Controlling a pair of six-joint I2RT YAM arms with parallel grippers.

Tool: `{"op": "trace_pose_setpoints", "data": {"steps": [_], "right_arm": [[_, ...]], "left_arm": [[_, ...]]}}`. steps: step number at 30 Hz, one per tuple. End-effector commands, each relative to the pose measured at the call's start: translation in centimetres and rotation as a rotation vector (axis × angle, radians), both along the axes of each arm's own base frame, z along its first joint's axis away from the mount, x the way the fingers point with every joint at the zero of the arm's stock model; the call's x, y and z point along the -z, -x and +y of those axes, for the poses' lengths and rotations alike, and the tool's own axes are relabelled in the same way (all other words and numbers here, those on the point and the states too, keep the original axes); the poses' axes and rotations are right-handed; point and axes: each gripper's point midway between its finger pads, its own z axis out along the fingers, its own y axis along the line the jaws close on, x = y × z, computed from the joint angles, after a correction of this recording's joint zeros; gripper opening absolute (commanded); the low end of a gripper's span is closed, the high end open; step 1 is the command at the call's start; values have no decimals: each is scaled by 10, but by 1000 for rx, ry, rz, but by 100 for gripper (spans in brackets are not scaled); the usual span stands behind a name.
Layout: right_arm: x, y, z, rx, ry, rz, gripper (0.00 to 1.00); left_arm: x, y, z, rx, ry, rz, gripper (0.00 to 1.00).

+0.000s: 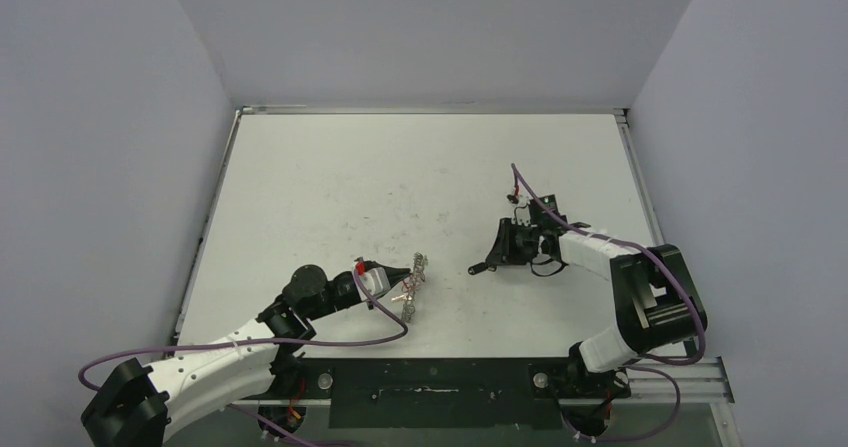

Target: Put the keys on the keyring

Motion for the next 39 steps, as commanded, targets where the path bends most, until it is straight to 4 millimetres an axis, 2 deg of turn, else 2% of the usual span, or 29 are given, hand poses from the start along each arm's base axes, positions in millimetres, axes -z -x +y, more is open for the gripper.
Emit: {"op": "trace_pose_setpoints", "data": {"steps": [1, 4, 10, 14, 15, 19, 23, 26, 30, 34, 39], "right_arm": [[-15, 4, 8, -21, -53, -30, 17], [-14, 6, 9, -25, -56, -26, 15], [-5, 6, 6, -24, -22, -18, 17], [-2, 4, 3, -20, 16, -23, 27], [-3, 3, 3, -20, 21, -25, 27], [-7, 2, 2, -21, 45, -50, 21], [-9, 2, 1, -29, 65, -60, 6], [-14, 1, 3, -35, 60, -72, 0], [-33, -3, 3, -47, 61, -119, 0], [-65, -6, 9, -91, 47, -185, 0], [-113, -3, 27, -169, 30, -298, 0]], "left_arm": [[-34, -3, -4, -2, 78, -68, 0], [-34, -4, -5, -3, 75, -66, 0], [-34, -4, -5, -3, 77, -64, 0], [-35, -4, -4, -5, 78, -68, 0], [-35, -4, -4, -7, 78, -68, 0], [-36, -4, -4, -6, 79, -70, 0], [-34, -5, -4, -8, 75, -66, 0], [-34, -5, -5, -8, 74, -65, 0], [-35, -6, -4, -14, 72, -63, 0], [-36, -8, -4, -29, 64, -52, 0], [-36, -10, -3, -40, 61, -42, 0]]}}
